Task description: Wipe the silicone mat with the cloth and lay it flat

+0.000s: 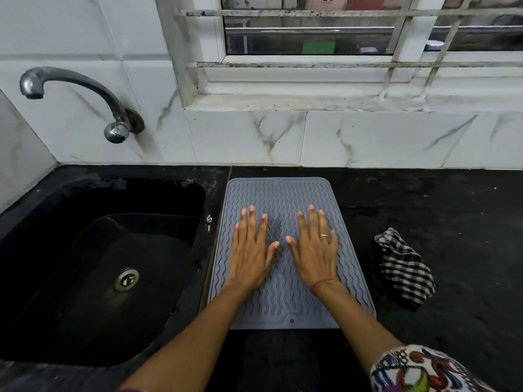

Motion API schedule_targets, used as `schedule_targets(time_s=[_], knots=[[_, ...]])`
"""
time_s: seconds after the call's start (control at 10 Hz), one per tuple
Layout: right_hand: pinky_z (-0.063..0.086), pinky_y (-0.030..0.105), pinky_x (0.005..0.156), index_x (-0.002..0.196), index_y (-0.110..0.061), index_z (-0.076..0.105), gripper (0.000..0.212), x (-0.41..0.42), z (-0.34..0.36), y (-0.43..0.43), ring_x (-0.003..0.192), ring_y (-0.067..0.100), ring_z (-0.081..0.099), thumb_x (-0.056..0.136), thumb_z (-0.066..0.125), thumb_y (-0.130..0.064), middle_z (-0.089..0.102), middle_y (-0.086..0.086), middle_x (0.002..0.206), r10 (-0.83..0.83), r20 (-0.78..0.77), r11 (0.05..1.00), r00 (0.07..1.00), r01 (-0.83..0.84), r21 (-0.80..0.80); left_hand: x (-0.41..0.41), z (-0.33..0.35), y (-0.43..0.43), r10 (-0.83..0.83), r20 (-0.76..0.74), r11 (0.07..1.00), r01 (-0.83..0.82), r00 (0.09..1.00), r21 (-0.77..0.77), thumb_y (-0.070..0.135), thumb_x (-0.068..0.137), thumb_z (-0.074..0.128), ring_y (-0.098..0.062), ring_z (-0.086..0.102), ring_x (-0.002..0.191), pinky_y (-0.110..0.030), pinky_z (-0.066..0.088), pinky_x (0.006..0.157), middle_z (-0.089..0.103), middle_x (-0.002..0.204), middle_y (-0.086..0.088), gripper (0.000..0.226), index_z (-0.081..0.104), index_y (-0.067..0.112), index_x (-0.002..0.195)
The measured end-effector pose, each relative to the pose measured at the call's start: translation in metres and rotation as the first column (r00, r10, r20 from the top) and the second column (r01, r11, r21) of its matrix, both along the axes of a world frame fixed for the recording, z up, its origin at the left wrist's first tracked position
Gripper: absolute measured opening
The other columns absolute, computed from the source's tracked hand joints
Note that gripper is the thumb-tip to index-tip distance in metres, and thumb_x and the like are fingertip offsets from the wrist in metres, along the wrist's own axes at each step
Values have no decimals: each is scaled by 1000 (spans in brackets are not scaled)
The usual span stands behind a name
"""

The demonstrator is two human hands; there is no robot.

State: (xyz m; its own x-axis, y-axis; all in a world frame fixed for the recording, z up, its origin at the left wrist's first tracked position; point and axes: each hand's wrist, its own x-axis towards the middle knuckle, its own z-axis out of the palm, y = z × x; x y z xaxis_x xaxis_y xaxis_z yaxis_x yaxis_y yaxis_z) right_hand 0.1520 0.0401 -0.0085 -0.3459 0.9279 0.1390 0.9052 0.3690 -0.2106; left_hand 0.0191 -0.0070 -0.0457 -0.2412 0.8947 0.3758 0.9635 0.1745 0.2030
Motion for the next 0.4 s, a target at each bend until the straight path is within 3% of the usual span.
schedule_targets(time_s=[0.1,0.4], knots=[[49,55,89,128,-11,56,81,-3,-11,-3,126,33,53,95,-5,-51,53,15,139,33,66,999,997,-30,-43,0,-13,1,-4,-84,1000,1,996,-31,54,91,2,-15,-28,138,-30,-17,112,-33,149,-4,64,-9,15,142],[48,55,91,130,-9,54,78,-2,-30,-4,126,32,52,96,-3,-50,53,14,139,85,11,996,996,-86,14,-4,-19,3,34,-74,998,-30,997,55,56,91,-1,-12,-28,137,-31,-14,112,-38,147,1,66,-13,14,140]])
